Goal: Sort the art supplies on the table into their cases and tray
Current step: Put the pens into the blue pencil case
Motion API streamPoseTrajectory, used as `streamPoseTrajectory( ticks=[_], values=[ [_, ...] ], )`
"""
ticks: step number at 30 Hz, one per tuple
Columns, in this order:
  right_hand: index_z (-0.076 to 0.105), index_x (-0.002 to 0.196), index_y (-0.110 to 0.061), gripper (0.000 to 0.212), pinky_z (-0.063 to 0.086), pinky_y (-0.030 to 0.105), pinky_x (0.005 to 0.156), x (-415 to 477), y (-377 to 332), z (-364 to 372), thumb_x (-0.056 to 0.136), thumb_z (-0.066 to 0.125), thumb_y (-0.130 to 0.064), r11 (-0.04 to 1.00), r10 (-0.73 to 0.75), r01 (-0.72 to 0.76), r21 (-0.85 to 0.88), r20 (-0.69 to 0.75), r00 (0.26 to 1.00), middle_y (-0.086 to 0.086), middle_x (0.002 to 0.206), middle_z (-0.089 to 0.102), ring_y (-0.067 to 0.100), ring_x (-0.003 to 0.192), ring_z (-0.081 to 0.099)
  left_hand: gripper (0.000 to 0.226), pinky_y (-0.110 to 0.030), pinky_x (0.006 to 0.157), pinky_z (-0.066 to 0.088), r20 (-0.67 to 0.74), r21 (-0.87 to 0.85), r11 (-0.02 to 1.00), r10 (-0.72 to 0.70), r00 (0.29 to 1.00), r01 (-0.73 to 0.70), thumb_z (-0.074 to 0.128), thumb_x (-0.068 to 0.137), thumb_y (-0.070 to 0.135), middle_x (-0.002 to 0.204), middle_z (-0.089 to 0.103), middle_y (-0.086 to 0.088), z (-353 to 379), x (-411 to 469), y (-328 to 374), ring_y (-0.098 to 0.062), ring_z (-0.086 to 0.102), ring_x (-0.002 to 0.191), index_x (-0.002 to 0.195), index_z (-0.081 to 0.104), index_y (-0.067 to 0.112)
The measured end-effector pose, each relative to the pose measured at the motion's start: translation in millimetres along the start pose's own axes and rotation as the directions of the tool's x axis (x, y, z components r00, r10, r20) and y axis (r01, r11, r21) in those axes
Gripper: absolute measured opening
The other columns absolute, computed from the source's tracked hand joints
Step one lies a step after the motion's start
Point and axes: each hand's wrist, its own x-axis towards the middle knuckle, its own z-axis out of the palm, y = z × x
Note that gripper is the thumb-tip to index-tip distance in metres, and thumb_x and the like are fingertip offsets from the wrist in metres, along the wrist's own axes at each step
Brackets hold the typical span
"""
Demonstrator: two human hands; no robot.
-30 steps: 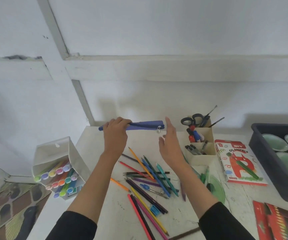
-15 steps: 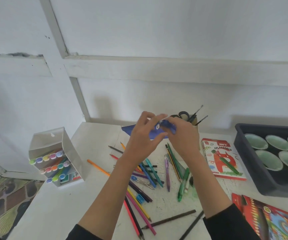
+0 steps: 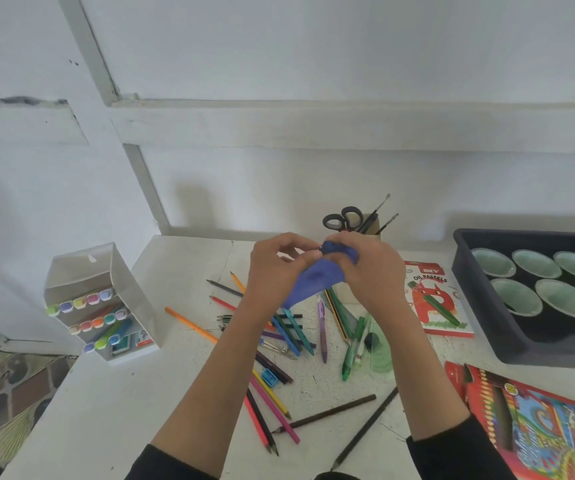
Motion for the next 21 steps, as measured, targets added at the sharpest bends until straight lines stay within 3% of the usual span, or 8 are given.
streamPoseTrajectory(
  ticks=[5, 8, 12, 14, 15, 18, 21],
  values=[
    [0.074, 0.087, -0.022, 0.019, 0.038, 0.018, 0.053, -9.6, 5.9, -0.8, 0.076, 0.06, -0.017, 0.996, -0.084, 0.086, 0.012, -0.131, 0.988, -0.007, 0.083, 0.072, 0.008, 0.066, 0.054, 0.017, -0.015, 0.063, 0.048, 0.126, -0.204, 0.962, -0.156, 0.98, 0.18, 0.071, 0.081, 0.002, 0.066, 0.065, 0.004, 1.7, -4.2, 1.1, -0.003, 0.06, 0.063, 0.071, 0.066, 0.015],
    [0.076, 0.086, -0.02, 0.022, 0.032, 0.008, 0.054, -14.5, 11.4, -1.1, 0.074, 0.059, -0.014, 0.997, -0.061, 0.069, 0.036, -0.198, 0.978, -0.004, 0.08, 0.073, 0.005, 0.063, 0.053, 0.018, -0.016, 0.063, 0.049, 0.117, -0.18, 0.951, -0.233, 0.965, 0.251, 0.071, 0.082, 0.004, 0.066, 0.064, 0.001, 6.1, -4.8, -0.9, -0.007, 0.06, 0.064, 0.068, 0.066, 0.015],
    [0.076, 0.087, -0.025, 0.022, 0.03, 0.014, 0.047, -14.1, 24.2, -8.7, 0.079, 0.061, -0.009, 0.971, 0.132, -0.079, 0.225, -0.23, 0.964, -0.006, 0.065, 0.065, 0.0, 0.048, 0.045, 0.021, -0.029, 0.07, 0.05, -0.151, 0.003, 0.939, -0.34, 0.928, 0.345, 0.074, 0.077, 0.008, 0.065, 0.064, 0.002, 0.6, -2.3, -25.3, -0.014, 0.061, 0.069, 0.061, 0.063, 0.017],
    [0.072, 0.085, -0.031, 0.022, 0.042, 0.032, 0.047, -10.0, 35.3, -21.0, 0.079, 0.065, -0.011, 0.924, 0.263, -0.164, 0.346, -0.261, 0.929, -0.002, 0.059, 0.061, 0.01, 0.048, 0.047, 0.02, -0.036, 0.081, 0.049, -0.289, 0.176, 0.89, -0.362, 0.886, 0.421, 0.075, 0.076, 0.018, 0.067, 0.064, 0.007, -14.5, -4.4, -41.4, -0.017, 0.063, 0.076, 0.062, 0.062, 0.022],
    [0.071, 0.084, -0.033, 0.021, 0.046, 0.04, 0.051, -9.0, 41.0, -25.7, 0.079, 0.066, -0.013, 0.908, 0.295, -0.187, 0.374, -0.256, 0.92, 0.002, 0.059, 0.062, 0.022, 0.051, 0.05, 0.019, -0.04, 0.086, 0.048, -0.323, 0.227, 0.86, -0.376, 0.869, 0.456, 0.075, 0.076, 0.023, 0.067, 0.065, 0.009, -21.3, -6.3, -47.5, -0.017, 0.064, 0.077, 0.062, 0.062, 0.023],
    [0.067, 0.083, -0.04, 0.031, 0.048, 0.043, 0.057, -12.4, 47.1, -26.5, 0.082, 0.067, -0.009, 0.923, 0.288, -0.21, 0.323, -0.216, 0.933, -0.002, 0.059, 0.062, 0.032, 0.057, 0.057, 0.019, -0.049, 0.09, 0.046, -0.275, 0.323, 0.807, -0.419, 0.865, 0.493, 0.076, 0.076, 0.024, 0.068, 0.066, 0.007, -29.5, -7.0, -60.1, -0.019, 0.062, 0.078, 0.062, 0.063, 0.023],
    [0.065, 0.084, -0.033, 0.024, 0.046, 0.036, 0.059, -12.3, 48.2, -23.4, 0.084, 0.065, -0.008, 0.913, 0.306, -0.231, 0.336, -0.189, 0.933, -0.009, 0.06, 0.057, 0.027, 0.06, 0.055, 0.018, -0.037, 0.078, 0.049, -0.077, 0.382, 0.864, -0.323, 0.943, 0.327, 0.07, 0.081, 0.012, 0.078, 0.059, 0.005, -32.1, -3.5, -60.9, -0.017, 0.056, 0.076, 0.074, 0.064, 0.028]
  ],
)
